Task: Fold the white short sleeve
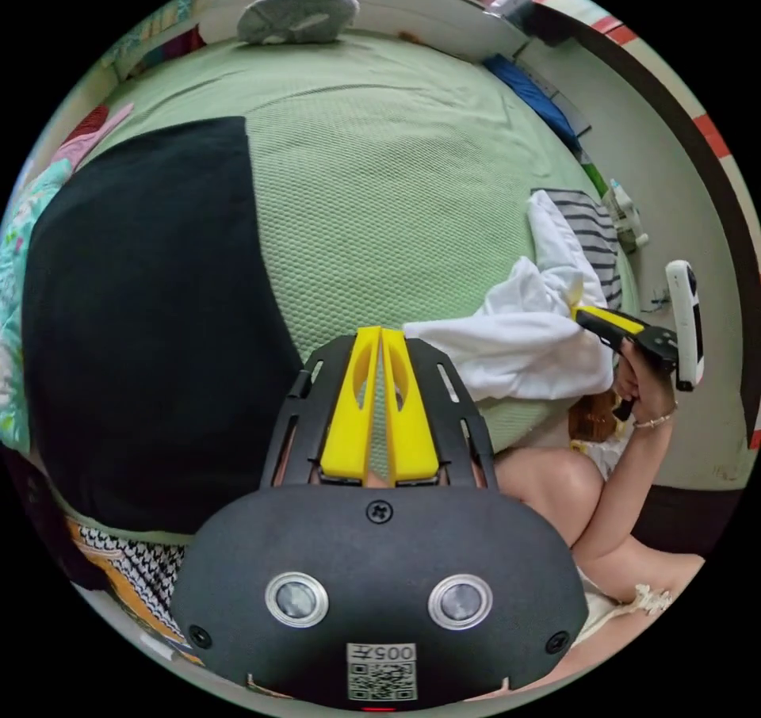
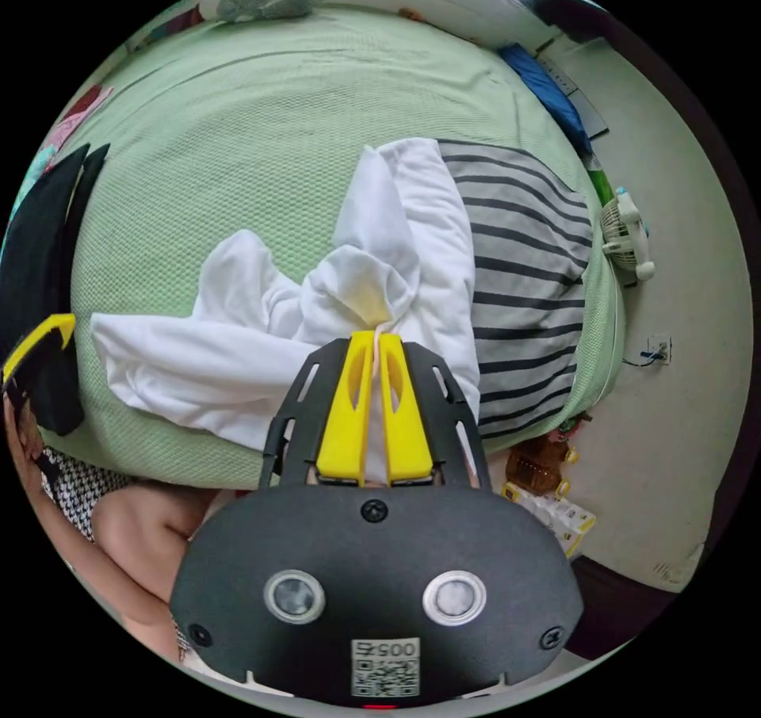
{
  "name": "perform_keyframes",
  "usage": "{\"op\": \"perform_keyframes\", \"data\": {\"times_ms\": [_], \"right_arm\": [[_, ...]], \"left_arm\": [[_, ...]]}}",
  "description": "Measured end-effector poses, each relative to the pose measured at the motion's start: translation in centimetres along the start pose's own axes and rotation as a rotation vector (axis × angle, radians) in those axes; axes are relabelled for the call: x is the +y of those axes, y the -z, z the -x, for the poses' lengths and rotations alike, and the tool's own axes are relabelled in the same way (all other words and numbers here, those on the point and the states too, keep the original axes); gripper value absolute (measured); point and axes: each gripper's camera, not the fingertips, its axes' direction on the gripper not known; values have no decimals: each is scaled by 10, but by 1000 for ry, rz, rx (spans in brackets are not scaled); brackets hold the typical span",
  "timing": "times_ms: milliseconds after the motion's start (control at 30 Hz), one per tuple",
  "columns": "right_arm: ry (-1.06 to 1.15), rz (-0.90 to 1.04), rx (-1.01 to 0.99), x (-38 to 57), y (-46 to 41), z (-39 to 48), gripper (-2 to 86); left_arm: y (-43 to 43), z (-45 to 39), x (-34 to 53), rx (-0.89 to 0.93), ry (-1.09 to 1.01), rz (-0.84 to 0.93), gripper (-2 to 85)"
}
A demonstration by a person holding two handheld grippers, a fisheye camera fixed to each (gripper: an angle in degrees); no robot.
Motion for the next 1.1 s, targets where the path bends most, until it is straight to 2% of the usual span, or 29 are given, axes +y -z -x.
{"op": "perform_keyframes", "data": {"times_ms": [133,233,400,500,633,767,867,1100], "right_arm": [[37,25,27,-1,-4,3,-16],[44,32,60,-5,-7,7,-16],[60,29,98,-8,-11,10,-17],[68,24,82,-10,-14,7,-16],[62,15,39,-11,-18,-3,-17],[73,5,32,-9,-21,-8,-16],[78,1,37,-8,-24,-10,-17],[55,-28,-9,-2,-26,-27,-17]], "left_arm": [[12,4,9,122,27,-124,21],[7,-14,4,199,-60,-132,49],[-18,-67,-6,182,-262,-46,77],[-22,-92,-3,224,-353,-76,92],[-26,-108,7,174,-382,-139,104],[-37,-110,10,248,-346,-89,91],[-36,-112,15,228,-327,-81,40],[-6,-112,37,120,-340,-168,16]]}}
